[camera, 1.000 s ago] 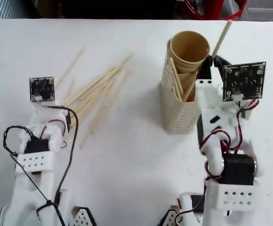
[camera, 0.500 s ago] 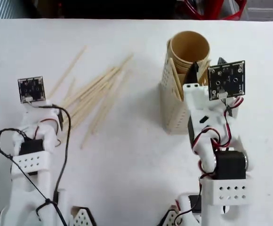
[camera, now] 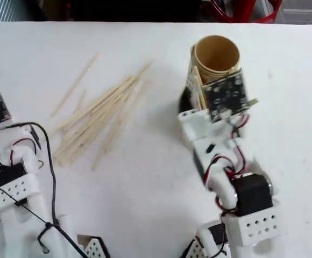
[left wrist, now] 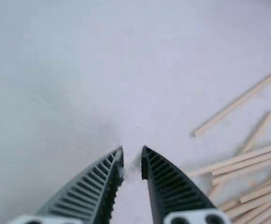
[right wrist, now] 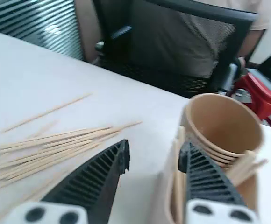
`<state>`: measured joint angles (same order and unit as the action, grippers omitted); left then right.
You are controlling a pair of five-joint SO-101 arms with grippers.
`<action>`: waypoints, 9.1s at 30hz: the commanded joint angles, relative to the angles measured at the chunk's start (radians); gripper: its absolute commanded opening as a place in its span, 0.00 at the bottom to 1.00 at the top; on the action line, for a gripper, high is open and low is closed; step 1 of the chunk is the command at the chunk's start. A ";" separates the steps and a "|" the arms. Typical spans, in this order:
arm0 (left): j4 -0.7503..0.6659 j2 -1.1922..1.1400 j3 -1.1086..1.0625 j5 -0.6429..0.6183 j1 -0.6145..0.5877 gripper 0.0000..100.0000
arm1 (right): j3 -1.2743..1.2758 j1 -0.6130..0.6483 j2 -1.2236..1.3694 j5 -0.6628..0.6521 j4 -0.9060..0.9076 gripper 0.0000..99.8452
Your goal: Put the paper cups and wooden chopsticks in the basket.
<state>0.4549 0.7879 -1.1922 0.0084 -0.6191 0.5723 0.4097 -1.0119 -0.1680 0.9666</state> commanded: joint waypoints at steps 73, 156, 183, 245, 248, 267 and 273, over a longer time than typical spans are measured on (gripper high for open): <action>0.864 -1.607 2.119 0.000 -0.260 0.09 | -0.661 0.294 1.446 0.620 -0.065 0.18; 1.303 -1.554 2.174 0.354 -0.036 0.03 | -0.296 0.071 0.113 0.095 0.177 0.02; 0.537 -0.401 0.493 0.295 0.102 0.03 | 0.307 -0.320 0.079 -0.006 -0.661 0.02; 0.330 -0.371 0.302 0.127 0.036 0.09 | -0.172 0.093 0.625 0.330 -0.085 0.15; 0.330 -0.371 0.302 0.127 0.036 0.09 | -0.172 0.007 0.555 0.327 -0.079 0.15; 0.336 -0.371 0.301 0.126 0.048 0.09 | -0.235 -0.372 0.527 0.224 -0.030 0.15; 0.338 -0.371 0.301 0.126 0.054 0.09 | -0.233 -0.499 0.527 0.178 -0.030 0.15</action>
<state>0.8048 0.3813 -0.8976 0.1465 -0.5731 0.3867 -0.0199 -0.4626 0.0284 0.9406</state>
